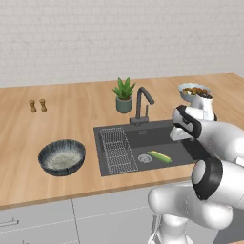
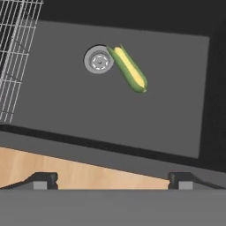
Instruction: Pick the corn from the sink and place it in the bowl. Then pick the bowl and place it in the microwave. Then close the microwave door and press the start button.
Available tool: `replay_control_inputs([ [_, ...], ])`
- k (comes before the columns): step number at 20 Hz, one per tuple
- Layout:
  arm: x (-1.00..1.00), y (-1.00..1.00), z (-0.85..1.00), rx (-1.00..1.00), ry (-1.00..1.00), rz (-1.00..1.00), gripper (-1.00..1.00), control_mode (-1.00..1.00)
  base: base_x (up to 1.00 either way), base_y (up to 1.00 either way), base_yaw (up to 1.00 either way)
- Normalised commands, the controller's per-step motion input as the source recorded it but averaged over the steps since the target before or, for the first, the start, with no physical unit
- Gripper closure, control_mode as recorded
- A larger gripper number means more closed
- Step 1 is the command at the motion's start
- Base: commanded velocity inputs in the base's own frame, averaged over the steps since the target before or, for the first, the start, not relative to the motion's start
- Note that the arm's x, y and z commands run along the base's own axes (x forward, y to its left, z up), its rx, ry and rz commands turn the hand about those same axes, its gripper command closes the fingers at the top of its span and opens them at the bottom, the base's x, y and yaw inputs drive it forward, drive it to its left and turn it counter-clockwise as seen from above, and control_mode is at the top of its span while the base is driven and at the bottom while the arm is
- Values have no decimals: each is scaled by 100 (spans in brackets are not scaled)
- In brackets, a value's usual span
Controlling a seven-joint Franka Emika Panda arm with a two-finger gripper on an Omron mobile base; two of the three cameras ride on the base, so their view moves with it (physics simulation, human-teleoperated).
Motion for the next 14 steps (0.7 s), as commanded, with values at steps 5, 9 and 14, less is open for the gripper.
replay_control_inputs([
  [5,10,-14,-30,3,-2,0,-100,-100,0,0,0],
  [9,23,0,-22,1,-1,0,-100,-100,0,0,0],
  [14,32,0,-28,0,-2,0,-100,-100,0,0,0],
])
